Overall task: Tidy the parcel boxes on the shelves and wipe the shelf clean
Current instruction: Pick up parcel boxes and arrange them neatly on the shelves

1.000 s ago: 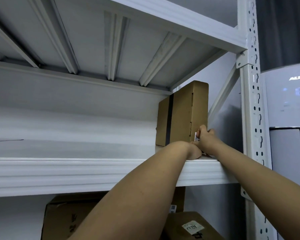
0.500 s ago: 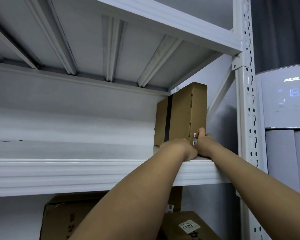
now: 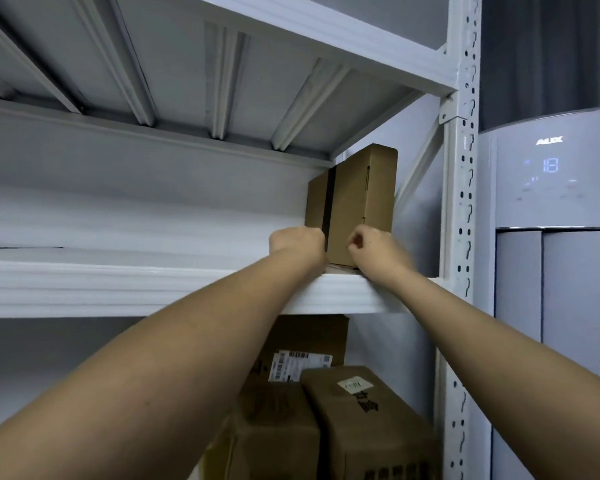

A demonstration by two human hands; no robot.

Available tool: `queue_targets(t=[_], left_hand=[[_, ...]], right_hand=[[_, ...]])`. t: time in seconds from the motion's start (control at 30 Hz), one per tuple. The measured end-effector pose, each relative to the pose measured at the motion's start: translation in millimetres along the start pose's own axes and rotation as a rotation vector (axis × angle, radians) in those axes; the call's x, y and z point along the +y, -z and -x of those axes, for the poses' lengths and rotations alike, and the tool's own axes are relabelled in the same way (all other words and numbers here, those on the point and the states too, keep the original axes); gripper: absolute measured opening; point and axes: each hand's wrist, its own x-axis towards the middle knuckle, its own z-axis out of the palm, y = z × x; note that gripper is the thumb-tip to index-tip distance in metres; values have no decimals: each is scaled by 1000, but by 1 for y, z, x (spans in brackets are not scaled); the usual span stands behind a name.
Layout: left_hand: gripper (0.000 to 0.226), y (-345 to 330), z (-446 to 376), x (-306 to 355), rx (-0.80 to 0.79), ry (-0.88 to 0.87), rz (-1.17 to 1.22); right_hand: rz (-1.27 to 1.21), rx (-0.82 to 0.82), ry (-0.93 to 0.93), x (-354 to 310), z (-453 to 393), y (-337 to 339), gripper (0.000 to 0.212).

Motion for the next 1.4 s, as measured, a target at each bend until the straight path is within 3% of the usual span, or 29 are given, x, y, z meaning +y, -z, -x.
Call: queue_targets(t=[0.3,0.5,0.6,0.7,0.87,1.13,1.4], left_hand=[[32,12,71,-48,141,-59,-46],[35,3,131,-112,321,-204,-56],[47,-9,170,-153,360,-279,-75],[60,-19,203,-178,257,-290,-104],[63,-43,249,-214,113,-295,-129],[64,-90,277,-218,-113,-148,55],[67,-130,255,-176,-303,-44,287]], right_hand=[[95,2,147,-81,62,10,24],[-47,164,207,-137,117,-3,25],[-50,198,242,-169,153,-20,28],[-25,184,259,-189,183,-36,32],[-1,17,242,-219,228,-68,39],[44,-224,132,-220,256,-122,42],[155,-155,-101,-158,246,-153,44]])
